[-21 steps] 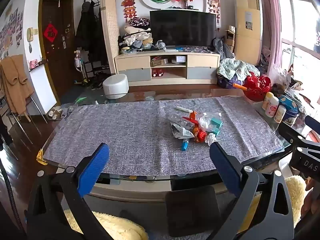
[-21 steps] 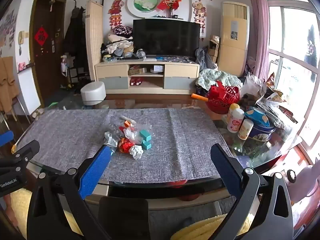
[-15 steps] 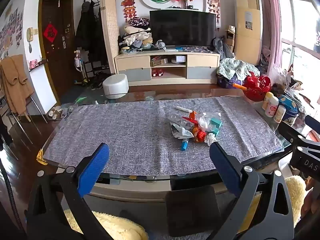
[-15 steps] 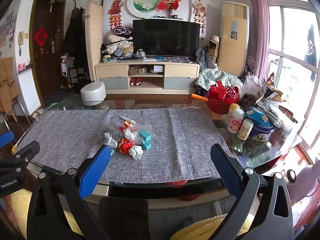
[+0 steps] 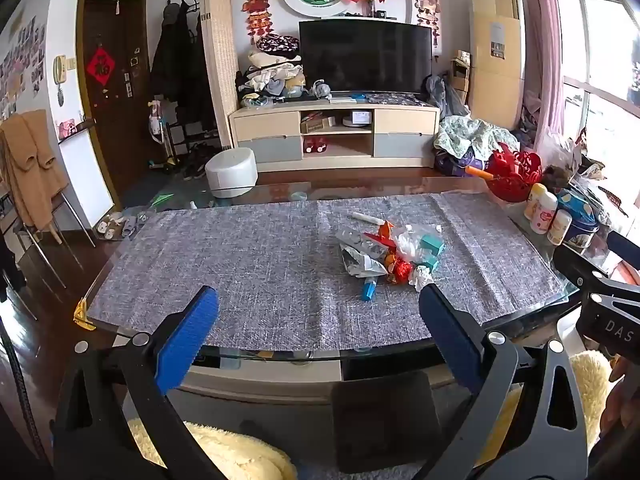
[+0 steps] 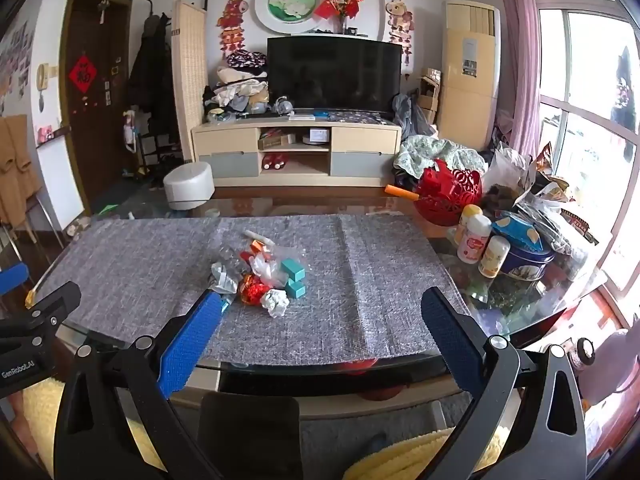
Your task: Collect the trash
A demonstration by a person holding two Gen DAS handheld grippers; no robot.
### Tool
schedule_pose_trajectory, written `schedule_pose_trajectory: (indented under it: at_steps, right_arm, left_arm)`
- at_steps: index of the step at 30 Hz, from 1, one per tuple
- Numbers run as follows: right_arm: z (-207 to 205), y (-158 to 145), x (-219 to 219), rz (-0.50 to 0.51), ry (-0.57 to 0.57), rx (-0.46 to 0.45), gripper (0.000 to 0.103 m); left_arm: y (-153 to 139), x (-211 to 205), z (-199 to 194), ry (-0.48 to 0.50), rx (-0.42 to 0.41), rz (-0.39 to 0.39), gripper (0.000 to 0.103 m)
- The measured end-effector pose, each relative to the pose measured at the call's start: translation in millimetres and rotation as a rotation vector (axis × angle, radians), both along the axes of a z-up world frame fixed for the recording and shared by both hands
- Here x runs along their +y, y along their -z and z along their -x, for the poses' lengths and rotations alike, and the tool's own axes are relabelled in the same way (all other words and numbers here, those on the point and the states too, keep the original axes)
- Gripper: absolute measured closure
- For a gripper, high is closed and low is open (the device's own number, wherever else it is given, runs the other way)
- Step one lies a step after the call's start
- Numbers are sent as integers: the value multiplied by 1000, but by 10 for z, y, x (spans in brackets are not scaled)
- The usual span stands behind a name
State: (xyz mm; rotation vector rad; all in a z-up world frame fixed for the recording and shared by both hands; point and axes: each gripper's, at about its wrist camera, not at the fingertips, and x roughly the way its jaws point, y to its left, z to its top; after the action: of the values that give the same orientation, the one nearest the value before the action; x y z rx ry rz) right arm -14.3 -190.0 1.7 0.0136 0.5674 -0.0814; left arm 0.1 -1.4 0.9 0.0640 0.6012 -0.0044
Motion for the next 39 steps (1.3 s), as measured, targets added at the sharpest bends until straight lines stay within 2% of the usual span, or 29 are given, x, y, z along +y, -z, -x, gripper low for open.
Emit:
schedule_pose_trajectory:
  at_steps: [39]
  right_arm:
    - [20, 19, 32, -9, -1, 7, 3]
  left_arm:
    - [8, 24, 32, -4, 3, -4, 8]
